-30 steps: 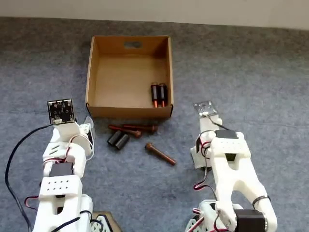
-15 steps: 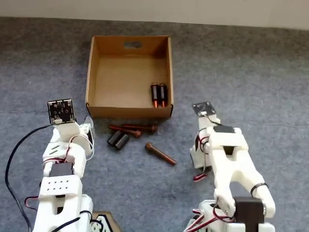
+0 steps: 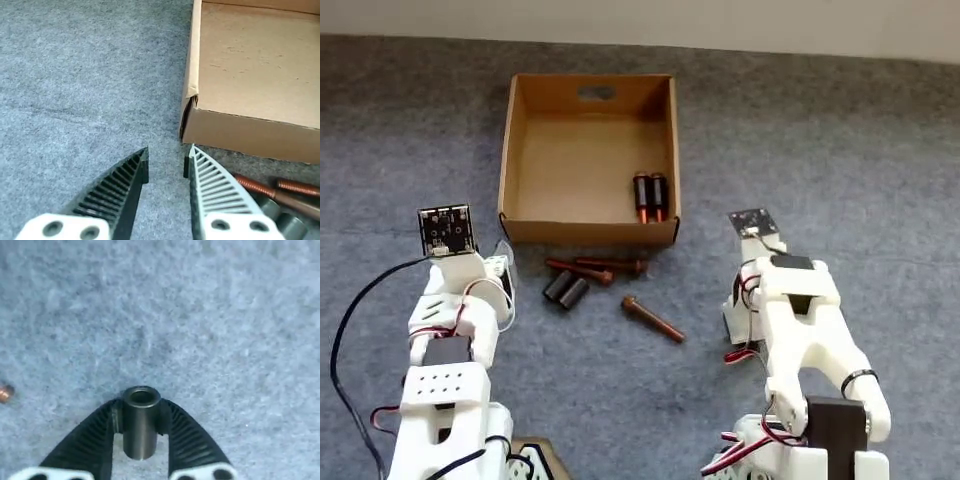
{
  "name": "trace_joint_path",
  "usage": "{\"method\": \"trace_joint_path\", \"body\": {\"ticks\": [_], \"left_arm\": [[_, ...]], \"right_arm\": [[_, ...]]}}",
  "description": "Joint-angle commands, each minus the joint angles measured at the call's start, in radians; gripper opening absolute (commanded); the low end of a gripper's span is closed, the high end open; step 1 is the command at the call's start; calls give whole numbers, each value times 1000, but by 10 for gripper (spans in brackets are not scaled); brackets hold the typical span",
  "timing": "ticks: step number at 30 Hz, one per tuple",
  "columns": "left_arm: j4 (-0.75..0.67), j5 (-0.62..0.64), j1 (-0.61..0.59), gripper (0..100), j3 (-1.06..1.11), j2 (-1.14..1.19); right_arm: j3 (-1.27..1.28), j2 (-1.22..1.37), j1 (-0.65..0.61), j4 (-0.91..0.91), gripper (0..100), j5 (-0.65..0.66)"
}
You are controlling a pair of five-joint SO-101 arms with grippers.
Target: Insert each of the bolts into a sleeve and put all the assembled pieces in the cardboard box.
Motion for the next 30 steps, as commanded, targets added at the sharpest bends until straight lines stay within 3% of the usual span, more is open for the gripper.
{"method": "trace_joint_path", "body": {"ticks": [1, 9, 13, 17, 20, 24, 30], "left_arm": [[-18, -3, -4, 140, -5, 2], [-14, -6, 5, 141, -13, 2], [78, -57, 50, 143, -74, 10], [288, -84, 96, 143, -205, 12], [365, -91, 147, 143, -252, 13], [410, -91, 219, 143, -272, 13], [410, -92, 266, 144, -318, 110]], "right_arm": [[-10, -163, -2, 39, 6, 14], [12, -676, -47, 173, 6, 5], [91, -834, -85, 110, 6, -115], [193, -883, -96, -28, 6, -193], [249, -889, -93, -117, 6, -267], [288, -889, -91, -150, 6, -350], [292, -889, -39, -150, 6, -359]]}}
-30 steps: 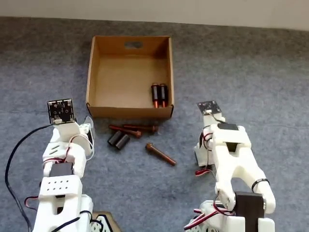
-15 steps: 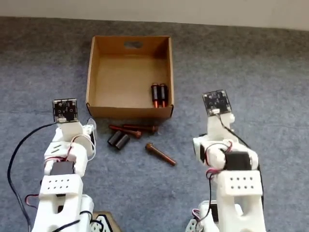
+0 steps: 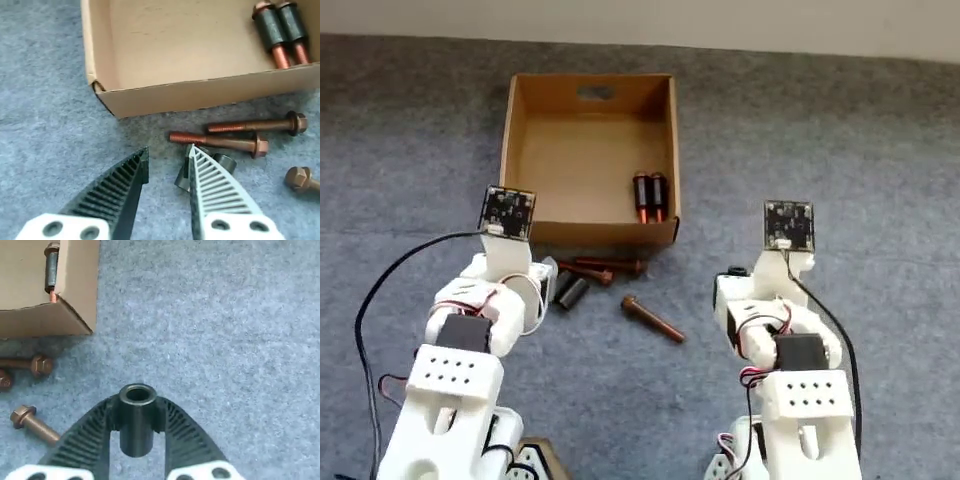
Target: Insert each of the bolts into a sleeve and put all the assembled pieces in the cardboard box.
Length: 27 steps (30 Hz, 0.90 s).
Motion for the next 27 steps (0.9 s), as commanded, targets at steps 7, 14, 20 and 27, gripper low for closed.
{"method": "trace_joint_path", "body": {"ticks": [7, 14, 20, 27], "left_arm": [[112, -8, 85, 141, -377, 533], [249, -2, 329, 141, -492, 647], [250, -2, 512, 142, -490, 653], [245, 141, 535, 144, -496, 653]], "right_arm": [[4, -19, 154, -21, 6, -12], [85, -19, 162, -108, 6, -12], [88, -19, 185, -111, 6, -12], [81, -19, 255, -111, 6, -12]]}}
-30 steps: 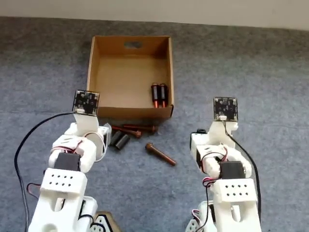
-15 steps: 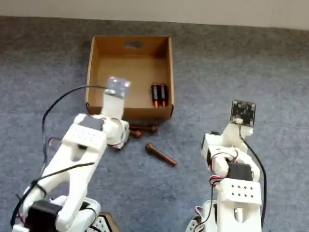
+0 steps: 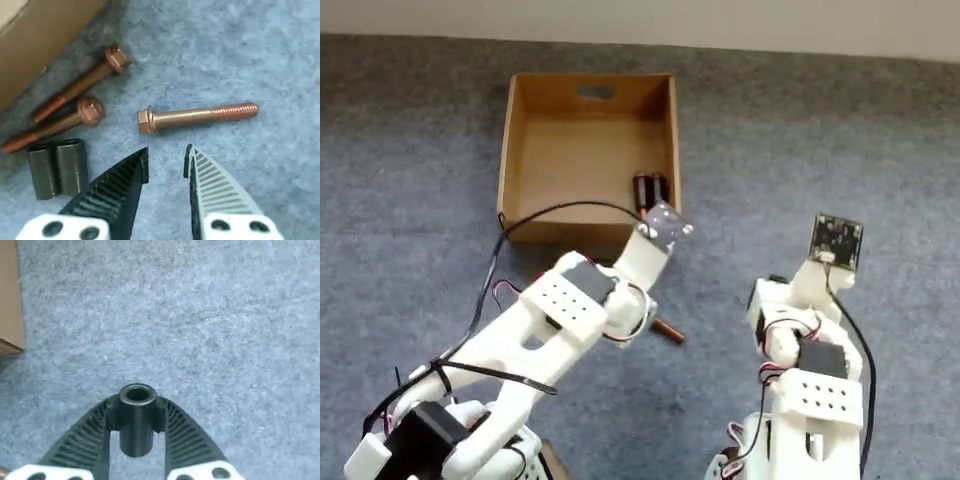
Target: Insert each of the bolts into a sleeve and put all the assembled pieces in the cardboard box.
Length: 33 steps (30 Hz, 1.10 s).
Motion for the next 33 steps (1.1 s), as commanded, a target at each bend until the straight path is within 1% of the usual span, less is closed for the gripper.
{"method": "trace_joint_path", "body": {"ticks": [1, 6, 8, 9, 12, 15, 18, 20, 22, 24, 26, 29, 31, 33], "left_arm": [[0, 149, 12, 144, -50, -2], [-61, 416, 13, 144, -45, -1], [-86, 505, 18, 144, -36, -1], [-98, 531, 19, 144, -30, -1], [-143, 537, 19, 156, -2, 1], [-195, 554, 18, 233, 30, 1], [-235, 675, 18, 316, 73, 1], [-256, 744, 12, 333, 97, 1], [-279, 772, 12, 325, 114, 1], [-301, 790, 12, 290, 125, 1], [-324, 813, 12, 220, 139, 1], [-376, 815, 12, 120, 160, 1], [-410, 815, 12, 120, 177, 4], [-419, 815, 12, 159, 180, 22]], "right_arm": [[-18, -19, 24, -18, 6, -9], [-16, -19, 24, -18, 6, -9], [-15, -19, 25, -18, 6, -9], [-15, -19, 25, -18, 6, -9], [-13, -19, 25, -18, 6, -9], [-13, -19, 25, -18, 6, -9], [-13, -19, 25, -18, 6, -9], [-13, -19, 25, -18, 6, -9], [-15, -19, 25, -18, 6, -9], [-15, -19, 25, -18, 6, -9], [-15, -19, 25, -18, 6, -9], [-15, -19, 25, -18, 6, -9], [-15, -19, 25, -18, 6, -9], [-13, -19, 25, -18, 6, -9]]}}
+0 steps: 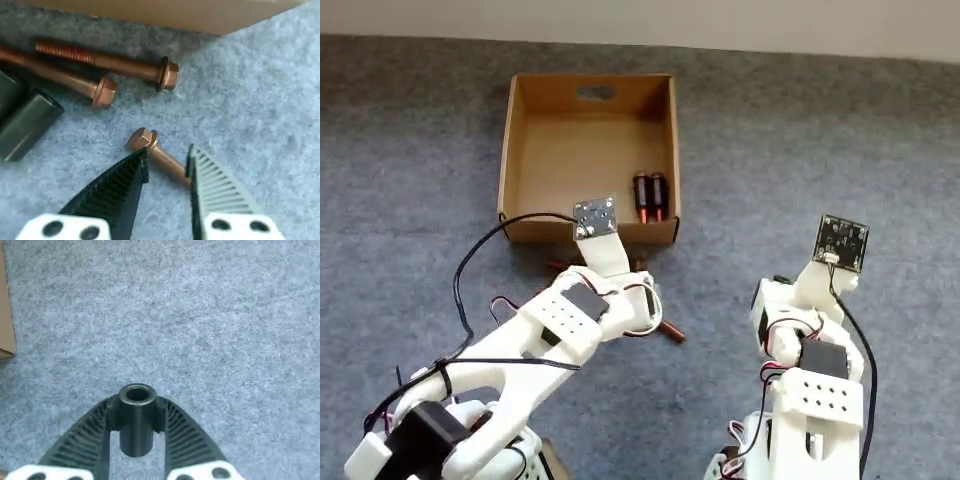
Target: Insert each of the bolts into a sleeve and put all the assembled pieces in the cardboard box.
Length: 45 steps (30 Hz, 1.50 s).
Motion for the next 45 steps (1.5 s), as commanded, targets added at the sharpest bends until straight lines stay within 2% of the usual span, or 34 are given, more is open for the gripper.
{"method": "trace_joint_path", "body": {"ticks": [1, 5, 8, 17, 25, 29, 42, 45], "left_arm": [[-28, 11, 4, 187, 1, 30], [-29, 18, 10, 267, 1, 88], [-29, 54, 12, 255, -1, 131], [-18, 52, 10, 242, -22, 151], [183, 52, 10, 244, -107, 151], [238, 51, 10, 244, -143, 160], [163, 55, 12, 240, -142, 163], [158, 55, 8, 174, -124, 163]], "right_arm": [[-13, -19, 10, -18, 6, -9], [-12, -19, 10, -18, 6, -9], [-12, -19, 10, -16, 6, -9], [-10, -19, 10, -16, 6, -9], [-13, -19, 10, -16, 6, -8], [-13, -19, 10, -16, 6, -8], [-12, -19, 10, -16, 6, -9], [-12, -19, 10, -16, 6, -9]]}}
